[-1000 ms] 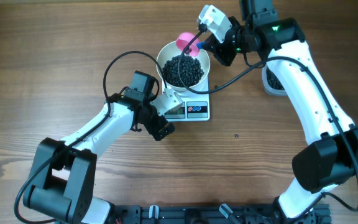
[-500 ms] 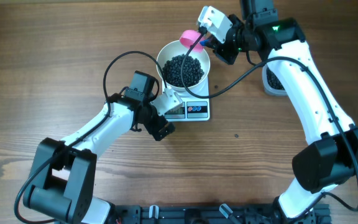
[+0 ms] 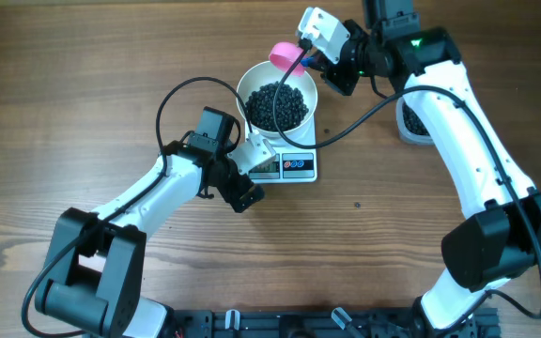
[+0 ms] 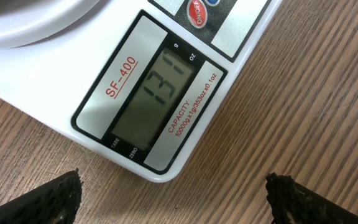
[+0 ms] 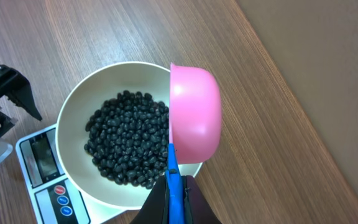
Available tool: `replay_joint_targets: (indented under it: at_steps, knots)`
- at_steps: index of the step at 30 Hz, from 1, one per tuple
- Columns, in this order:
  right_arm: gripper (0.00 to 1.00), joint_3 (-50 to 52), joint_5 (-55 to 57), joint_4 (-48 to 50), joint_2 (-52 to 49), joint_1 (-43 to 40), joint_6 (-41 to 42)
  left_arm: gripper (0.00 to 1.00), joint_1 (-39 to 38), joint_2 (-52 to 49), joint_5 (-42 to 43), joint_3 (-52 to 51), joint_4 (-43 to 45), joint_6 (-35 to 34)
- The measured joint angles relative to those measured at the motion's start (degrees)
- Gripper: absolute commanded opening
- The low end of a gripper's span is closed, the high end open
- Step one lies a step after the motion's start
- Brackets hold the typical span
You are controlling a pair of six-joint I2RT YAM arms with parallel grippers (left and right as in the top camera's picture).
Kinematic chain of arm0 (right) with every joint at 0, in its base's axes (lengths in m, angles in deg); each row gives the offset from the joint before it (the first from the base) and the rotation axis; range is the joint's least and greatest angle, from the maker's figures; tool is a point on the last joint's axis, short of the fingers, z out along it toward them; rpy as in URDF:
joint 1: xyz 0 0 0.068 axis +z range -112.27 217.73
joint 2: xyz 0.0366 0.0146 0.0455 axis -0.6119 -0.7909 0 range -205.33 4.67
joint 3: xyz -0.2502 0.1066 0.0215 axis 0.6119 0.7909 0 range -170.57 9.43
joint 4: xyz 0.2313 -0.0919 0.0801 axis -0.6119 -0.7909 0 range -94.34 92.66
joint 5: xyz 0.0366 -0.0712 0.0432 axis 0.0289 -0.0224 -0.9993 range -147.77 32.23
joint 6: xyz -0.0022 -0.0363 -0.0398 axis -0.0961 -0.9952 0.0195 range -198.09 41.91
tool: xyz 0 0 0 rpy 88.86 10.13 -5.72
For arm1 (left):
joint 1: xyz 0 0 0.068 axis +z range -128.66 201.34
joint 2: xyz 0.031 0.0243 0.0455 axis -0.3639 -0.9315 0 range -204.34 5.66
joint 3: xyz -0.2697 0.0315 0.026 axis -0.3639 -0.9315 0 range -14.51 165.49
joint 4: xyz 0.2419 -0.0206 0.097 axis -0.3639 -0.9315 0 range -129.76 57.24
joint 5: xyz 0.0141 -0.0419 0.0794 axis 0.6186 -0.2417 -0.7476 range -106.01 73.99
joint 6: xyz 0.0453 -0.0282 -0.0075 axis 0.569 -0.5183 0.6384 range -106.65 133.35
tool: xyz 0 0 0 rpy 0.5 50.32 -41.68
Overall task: Scoop item into bowl and weigh 150g on scale
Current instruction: 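Tip the scoop with the right gripper to pour beans into the bowl, then return the scoop to the bean tub and scoop beans, right gripper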
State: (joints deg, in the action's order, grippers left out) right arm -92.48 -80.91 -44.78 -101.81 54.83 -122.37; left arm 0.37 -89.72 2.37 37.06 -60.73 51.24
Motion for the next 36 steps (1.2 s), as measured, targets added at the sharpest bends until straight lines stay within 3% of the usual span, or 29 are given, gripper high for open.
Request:
replay_joint_targets:
  at_steps: [3,6,12,18,23,29,36]
  knots:
    - [0.04,0.0,0.7,1.2,0.0,0.0,0.3,1.00,0.0,0.0,0.0,0.0,0.0,0.0]
    - [0.04,0.0,0.7,5.7,0.1,-0.7,6.4,1.00,0.0,0.0,0.0,0.0,0.0,0.0]
    - [0.04,0.0,1.0,4.0,5.7,-9.1,13.1,1.00,0.0,0.0,0.0,0.0,0.0,0.0]
    - [0.04,-0.4,4.2,3.3,15.2,-23.3,32.8,1.00,0.0,0.0,0.0,0.0,0.0,0.0]
    - [0.04,-0.6,4.9,0.3,16.3,-28.8,39.9,1.00,0.0,0.0,0.0,0.0,0.0,0.0]
    - [0.04,-0.6,5.3,-0.8,16.4,-29.2,41.7,1.00,0.0,0.0,0.0,0.0,0.0,0.0]
    - [0.04,-0.4,6.6,-15.3,16.1,-29.2,35.1,1.00,0.0,0.0,0.0,0.0,0.0,0.0]
